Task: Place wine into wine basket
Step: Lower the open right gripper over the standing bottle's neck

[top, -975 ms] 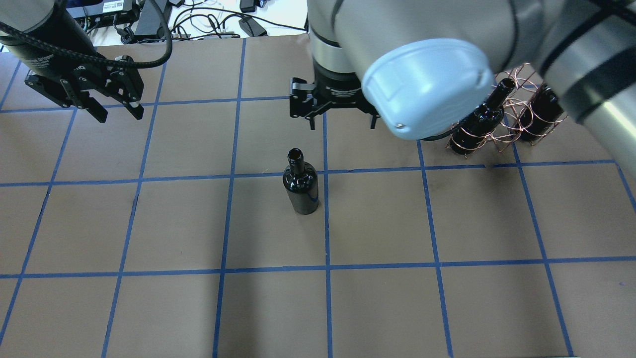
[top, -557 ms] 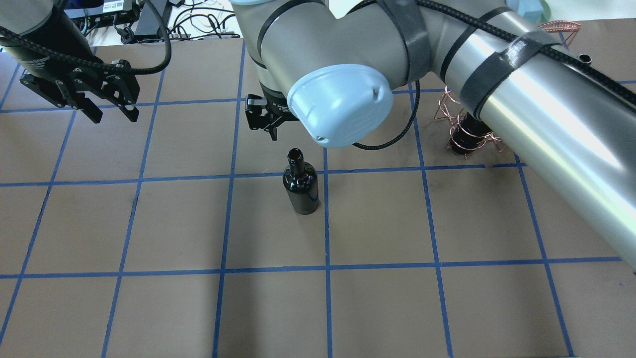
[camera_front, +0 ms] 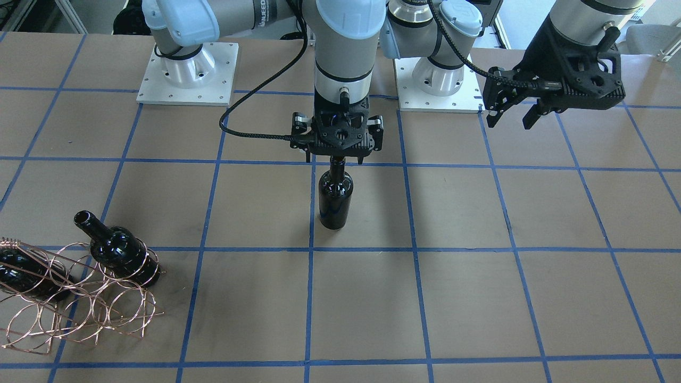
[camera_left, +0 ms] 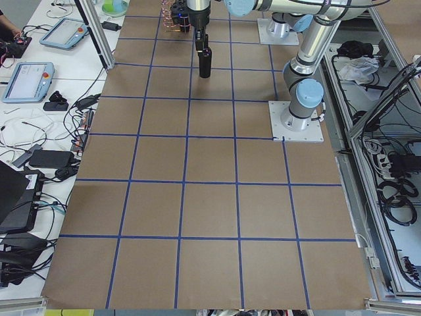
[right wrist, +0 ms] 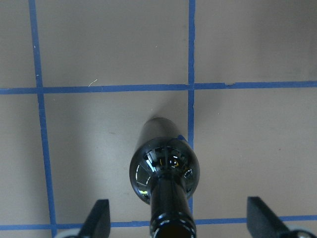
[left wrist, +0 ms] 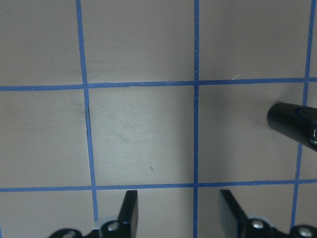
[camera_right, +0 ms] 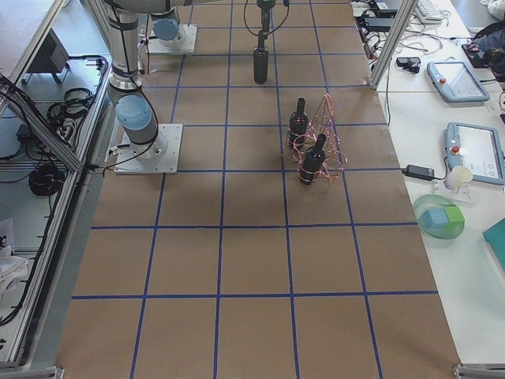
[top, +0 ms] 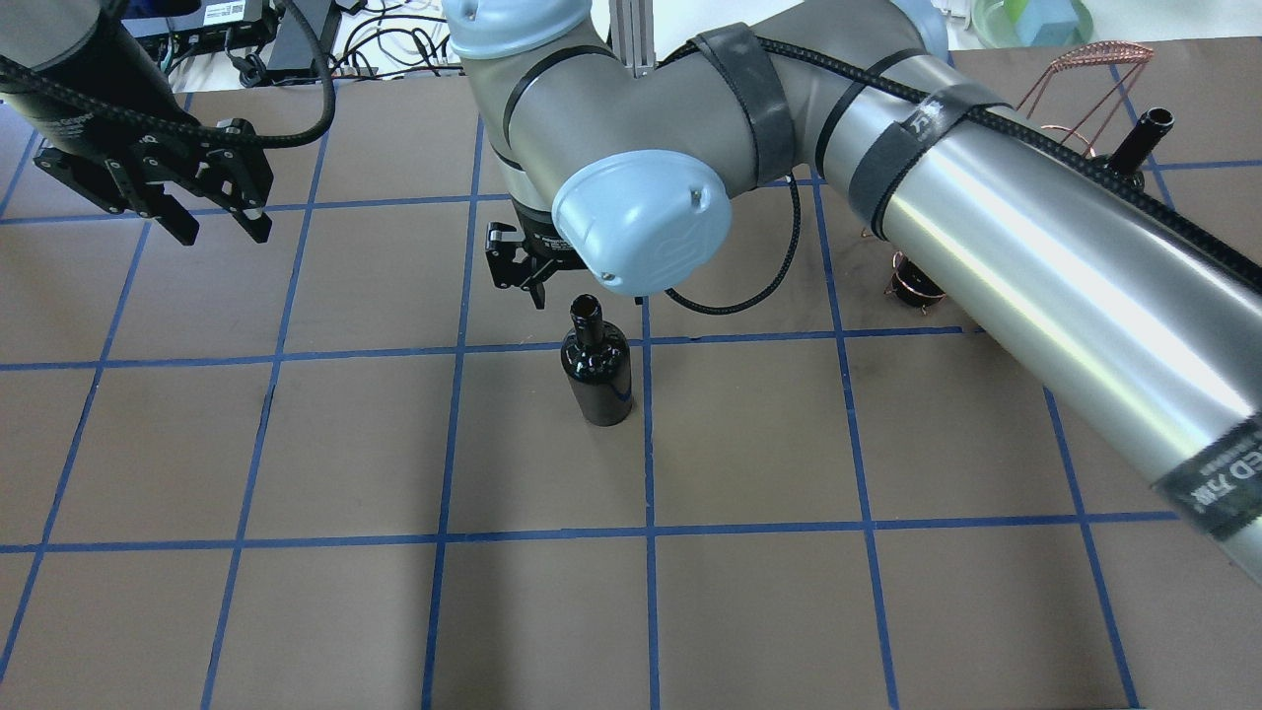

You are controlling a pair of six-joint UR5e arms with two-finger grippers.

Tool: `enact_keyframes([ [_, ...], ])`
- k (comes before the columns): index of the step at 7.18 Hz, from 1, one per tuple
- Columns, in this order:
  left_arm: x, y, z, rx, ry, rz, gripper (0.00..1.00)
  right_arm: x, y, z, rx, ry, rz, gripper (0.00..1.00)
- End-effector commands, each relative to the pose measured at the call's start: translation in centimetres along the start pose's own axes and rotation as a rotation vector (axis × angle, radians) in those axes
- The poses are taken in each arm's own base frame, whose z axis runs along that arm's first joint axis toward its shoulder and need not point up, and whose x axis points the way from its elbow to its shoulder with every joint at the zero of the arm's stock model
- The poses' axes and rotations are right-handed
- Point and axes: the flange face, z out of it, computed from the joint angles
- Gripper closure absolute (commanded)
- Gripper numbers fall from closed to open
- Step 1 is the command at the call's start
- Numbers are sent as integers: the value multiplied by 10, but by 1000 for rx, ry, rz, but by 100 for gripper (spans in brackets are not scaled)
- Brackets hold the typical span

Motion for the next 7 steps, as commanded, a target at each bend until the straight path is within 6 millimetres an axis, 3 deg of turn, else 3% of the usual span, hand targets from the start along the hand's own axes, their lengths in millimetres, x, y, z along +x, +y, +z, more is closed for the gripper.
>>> enact_keyframes([
  [1, 0, 0, 0, -1, 0, 0, 36, -3, 2, 12, -32, -26, 7, 10],
  [7, 0, 1, 0, -1, 0, 0, 36, 1, -10, 25, -36, -25, 13, 15],
])
